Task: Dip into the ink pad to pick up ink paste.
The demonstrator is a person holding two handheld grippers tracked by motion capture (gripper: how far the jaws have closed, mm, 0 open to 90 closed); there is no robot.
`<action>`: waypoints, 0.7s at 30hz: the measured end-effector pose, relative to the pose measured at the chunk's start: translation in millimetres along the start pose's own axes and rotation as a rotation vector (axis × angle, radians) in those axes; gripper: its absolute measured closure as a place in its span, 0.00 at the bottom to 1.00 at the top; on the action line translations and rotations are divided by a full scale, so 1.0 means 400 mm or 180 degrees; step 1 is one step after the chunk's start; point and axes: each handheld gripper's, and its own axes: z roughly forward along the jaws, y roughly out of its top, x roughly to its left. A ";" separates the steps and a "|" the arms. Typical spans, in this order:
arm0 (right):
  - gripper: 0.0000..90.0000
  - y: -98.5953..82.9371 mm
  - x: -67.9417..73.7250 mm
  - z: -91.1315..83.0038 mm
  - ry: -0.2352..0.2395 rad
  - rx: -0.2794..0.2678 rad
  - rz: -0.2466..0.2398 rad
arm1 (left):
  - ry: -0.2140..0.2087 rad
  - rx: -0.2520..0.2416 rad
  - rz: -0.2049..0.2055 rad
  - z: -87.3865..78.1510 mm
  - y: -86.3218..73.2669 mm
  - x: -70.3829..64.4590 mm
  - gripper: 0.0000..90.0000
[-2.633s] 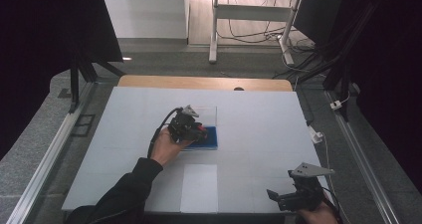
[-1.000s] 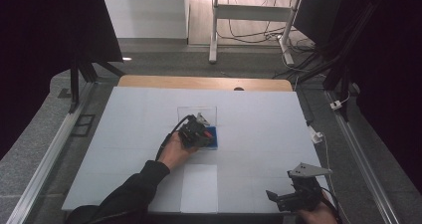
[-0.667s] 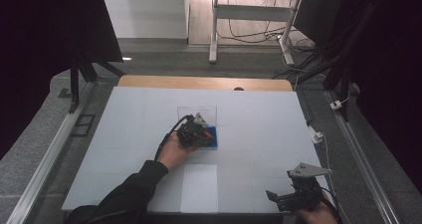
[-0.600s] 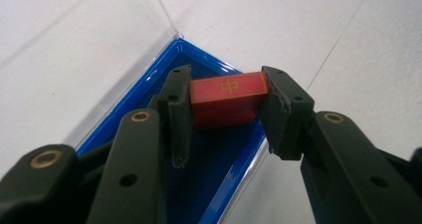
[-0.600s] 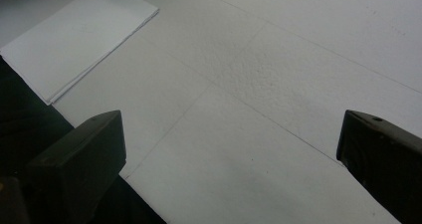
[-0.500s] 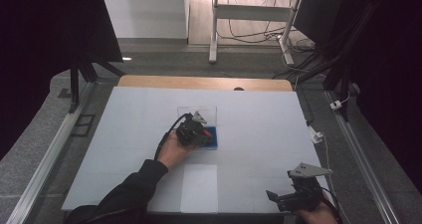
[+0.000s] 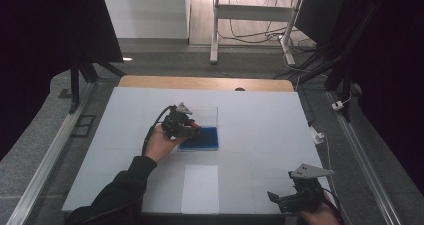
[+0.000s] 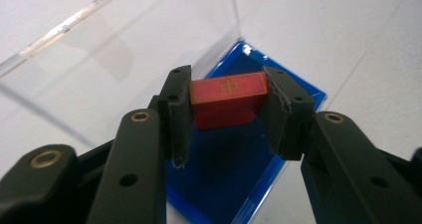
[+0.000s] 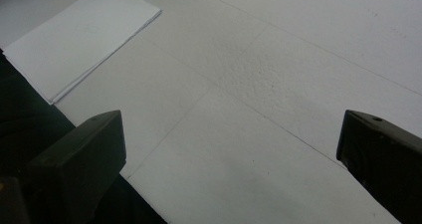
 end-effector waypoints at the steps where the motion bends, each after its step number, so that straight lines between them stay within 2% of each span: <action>1: 0.00 0.000 0.000 0.000 0.0003 -0.0001 -0.0003 | 0.0014 0.0007 -0.0013 -0.003 -0.002 0.005 0.64; 7: 0.00 0.000 0.000 0.000 0.0006 -0.0006 -0.0012 | 0.0026 0.0035 -0.0082 -0.006 -0.012 0.017 0.64; 16: 0.00 0.000 0.001 -0.001 0.0006 -0.0013 -0.0024 | 0.0099 0.0115 -0.0069 0.002 -0.026 0.025 0.64; 21: 0.00 -0.001 0.001 0.000 0.0009 -0.0018 -0.0036 | 0.0130 0.0133 -0.0105 0.006 -0.034 0.029 0.64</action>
